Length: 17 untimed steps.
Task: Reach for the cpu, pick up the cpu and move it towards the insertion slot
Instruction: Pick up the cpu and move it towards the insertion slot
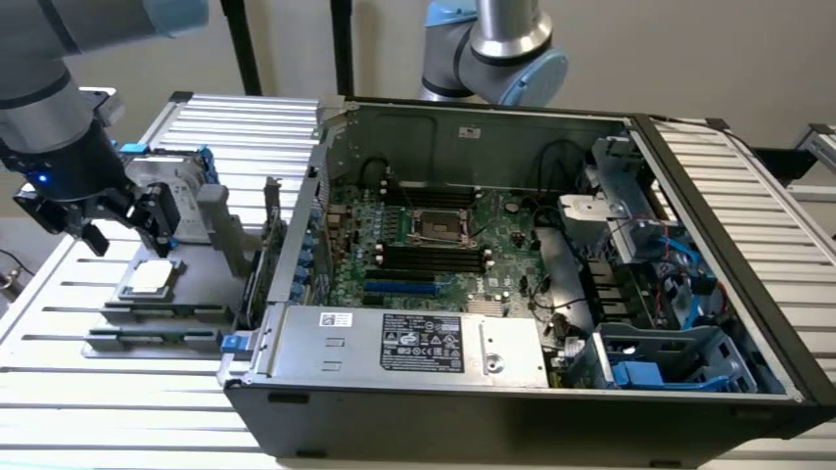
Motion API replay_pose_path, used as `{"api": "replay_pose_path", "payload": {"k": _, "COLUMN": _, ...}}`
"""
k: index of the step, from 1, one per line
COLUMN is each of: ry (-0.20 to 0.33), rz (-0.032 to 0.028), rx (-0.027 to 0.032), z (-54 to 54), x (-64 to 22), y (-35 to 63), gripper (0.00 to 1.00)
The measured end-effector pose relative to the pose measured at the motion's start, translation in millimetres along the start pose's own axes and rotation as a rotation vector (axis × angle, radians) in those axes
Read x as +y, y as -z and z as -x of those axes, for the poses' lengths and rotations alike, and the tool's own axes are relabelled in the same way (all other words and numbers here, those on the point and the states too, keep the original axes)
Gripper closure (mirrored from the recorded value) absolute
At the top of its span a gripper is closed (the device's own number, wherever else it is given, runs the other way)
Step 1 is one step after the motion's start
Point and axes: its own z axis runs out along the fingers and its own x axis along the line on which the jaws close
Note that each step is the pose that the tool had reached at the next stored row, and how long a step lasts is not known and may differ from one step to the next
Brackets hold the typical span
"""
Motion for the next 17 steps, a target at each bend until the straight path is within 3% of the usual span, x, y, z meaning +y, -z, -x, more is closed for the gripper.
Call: {"api": "replay_pose_path", "payload": {"k": 17, "ry": 0.0, "rz": 0.0, "rx": 0.0, "z": 0.1, "x": -1.3, "y": -30.9, "gripper": 0.23}}
